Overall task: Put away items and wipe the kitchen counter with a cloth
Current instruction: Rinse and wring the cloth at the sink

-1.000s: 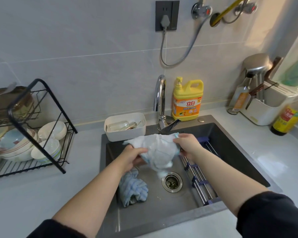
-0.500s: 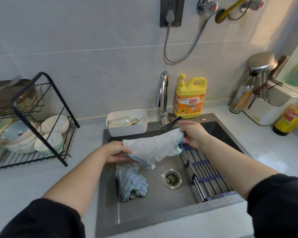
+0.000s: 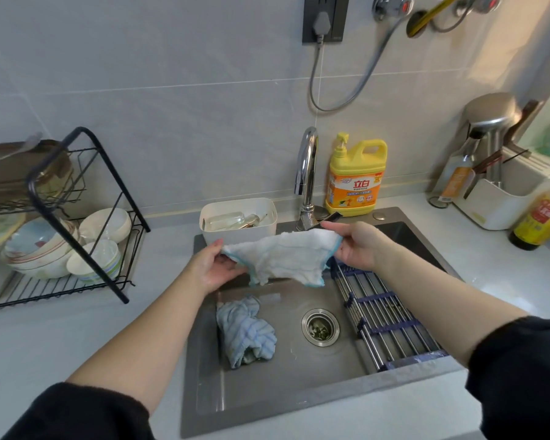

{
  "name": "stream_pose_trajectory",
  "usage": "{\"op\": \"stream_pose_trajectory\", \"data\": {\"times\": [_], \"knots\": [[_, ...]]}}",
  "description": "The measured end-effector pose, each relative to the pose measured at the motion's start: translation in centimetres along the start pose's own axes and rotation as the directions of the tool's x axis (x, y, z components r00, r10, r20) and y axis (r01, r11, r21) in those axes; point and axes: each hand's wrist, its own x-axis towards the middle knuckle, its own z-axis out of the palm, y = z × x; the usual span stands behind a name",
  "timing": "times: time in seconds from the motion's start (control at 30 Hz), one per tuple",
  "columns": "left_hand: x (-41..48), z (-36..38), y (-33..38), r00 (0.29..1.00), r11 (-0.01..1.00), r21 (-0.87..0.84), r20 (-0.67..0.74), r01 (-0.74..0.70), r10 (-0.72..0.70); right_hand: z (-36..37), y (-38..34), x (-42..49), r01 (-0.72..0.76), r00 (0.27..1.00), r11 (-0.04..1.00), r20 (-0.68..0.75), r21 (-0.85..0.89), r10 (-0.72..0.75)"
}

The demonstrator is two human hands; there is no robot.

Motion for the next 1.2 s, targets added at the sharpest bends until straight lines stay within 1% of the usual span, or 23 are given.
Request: {"op": "stream_pose_trajectory", "data": {"times": [0.03, 0.1, 0.17, 0.23, 0.3, 0.37, 0.4, 0.43, 0.47, 0.53, 0.57, 0.63, 0.67, 0.7, 0.77, 0.8, 0.87, 0.9, 0.93, 0.97, 1.03, 1.13, 1.2], "knots": [[-0.3, 0.3, -0.3, 0.998, 1.0, 0.008, 0.063, -0.004, 0.003, 0.0, 0.2, 0.1, 0.013, 0.999, 1.0, 0.032, 0.01, -0.013], [-0.4, 0.4, -1.0, 0.994, 0.973, 0.226, 0.103, -0.055, 0.032, -0.1, 0.0, 0.2, 0.058, 0.996, 0.997, 0.079, -0.06, -0.053], [-0.5, 0.2, -1.0, 0.993, 0.836, 0.536, 0.068, -0.119, 0.098, -1.0, -0.7, 0.1, 0.146, 0.988, 0.934, 0.086, -0.324, -0.125], [-0.8, 0.0, -0.2, 0.987, 0.69, 0.708, 0.072, -0.152, 0.143, -2.1, -1.3, -0.2, 0.181, 0.982, 0.742, 0.08, -0.645, -0.171], [-1.1, -0.3, 0.8, 0.986, 0.648, 0.743, 0.115, -0.165, 0.119, -3.0, -1.9, -0.5, 0.171, 0.982, 0.627, 0.077, -0.76, -0.175], [-1.2, -0.6, 1.4, 0.979, 0.655, 0.731, 0.189, -0.192, 0.075, -3.3, -2.2, -0.5, 0.182, 0.981, 0.621, 0.097, -0.762, -0.169], [-1.3, -0.6, 1.6, 0.972, 0.618, 0.755, 0.222, -0.22, 0.076, -3.2, -2.2, -0.5, 0.192, 0.98, 0.613, 0.114, -0.767, -0.165], [-1.2, -0.6, 1.6, 0.965, 0.516, 0.817, 0.247, -0.259, 0.094, -3.0, -2.1, -0.3, 0.207, 0.976, 0.556, 0.132, -0.805, -0.173], [-1.0, -0.4, 1.4, 0.958, 0.336, 0.898, 0.255, -0.285, 0.131, -2.8, -1.8, 0.0, 0.222, 0.968, 0.407, 0.152, -0.886, -0.199], [-0.4, 0.1, 0.8, 0.924, -0.064, 0.958, 0.286, -0.279, 0.253, -2.3, -0.8, 0.8, 0.197, 0.948, -0.025, 0.197, -0.98, -0.251], [-0.5, 0.5, 0.7, 0.897, -0.23, 0.941, 0.314, -0.25, 0.311, -2.2, -0.5, 1.4, 0.159, 0.943, -0.166, 0.199, -0.973, -0.267], [-0.4, 0.8, 0.6, 0.866, -0.462, 0.872, 0.349, -0.16, 0.358, -2.1, -0.2, 2.1, 0.085, 0.949, -0.259, 0.157, -0.962, -0.275], [-0.1, 0.8, 0.5, 0.869, -0.494, 0.86, 0.335, -0.124, 0.365, -2.3, -0.3, 2.4, 0.063, 0.948, -0.247, 0.135, -0.967, -0.288], [-0.1, 1.1, 0.5, 0.876, -0.485, 0.869, 0.308, -0.1, 0.371, -2.4, -0.4, 2.7, 0.044, 0.943, -0.197, 0.106, -0.979, -0.317], [-0.3, 2.1, 0.0, 0.911, -0.325, 0.943, 0.193, -0.069, 0.365, -2.3, 0.1, 3.1, 0.041, 0.913, 0.014, 0.031, -0.999, -0.407], [-0.6, 2.9, -0.4, 0.931, -0.166, 0.982, 0.145, -0.093, 0.335, -2.2, 0.8, 3.1, 0.076, 0.91, 0.197, -0.013, -0.978, -0.414], [-1.6, 5.0, -1.4, 0.967, 0.261, 0.943, 0.153, -0.205, 0.205, -1.9, 2.6, 3.0, 0.176, 0.953, 0.627, -0.027, -0.759, -0.301], [-2.3, 6.1, -1.9, 0.975, 0.453, 0.863, 0.189, -0.223, 0.121, -2.0, 3.2, 2.6, 0.19, 0.972, 0.779, 0.0, -0.597, -0.237], [-2.9, 7.0, -2.3, 0.97, 0.597, 0.774, 0.24, -0.211, 0.031, -2.2, 3.7, 2.1, 0.191, 0.98, 0.871, 0.043, -0.453, -0.192], [-3.3, 7.7, -2.6, 0.951, 0.684, 0.705, 0.304, -0.187, -0.052, -2.6, 3.9, 1.6, 0.184, 0.983, 0.919, 0.09, -0.349, -0.163], [-3.9, 9.3, -3.2, 0.887, 0.759, 0.64, 0.412, -0.118, -0.209, -3.9, 3.8, 0.3, 0.152, 0.975, 0.964, 0.195, -0.216, -0.11], [-4.9, 11.8, -4.6, 0.795, 0.788, 0.616, 0.492, -0.03, -0.354, -6.9, 3.4, -2.1, 0.167, 0.954, 0.979, 0.271, -0.117, -0.13], [-6.1, 14.3, -6.6, 0.765, 0.774, 0.63, 0.527, -0.06, -0.37, -9.3, 2.8, -4.7, 0.205, 0.951, 0.976, 0.252, -0.068, -0.182]]}}
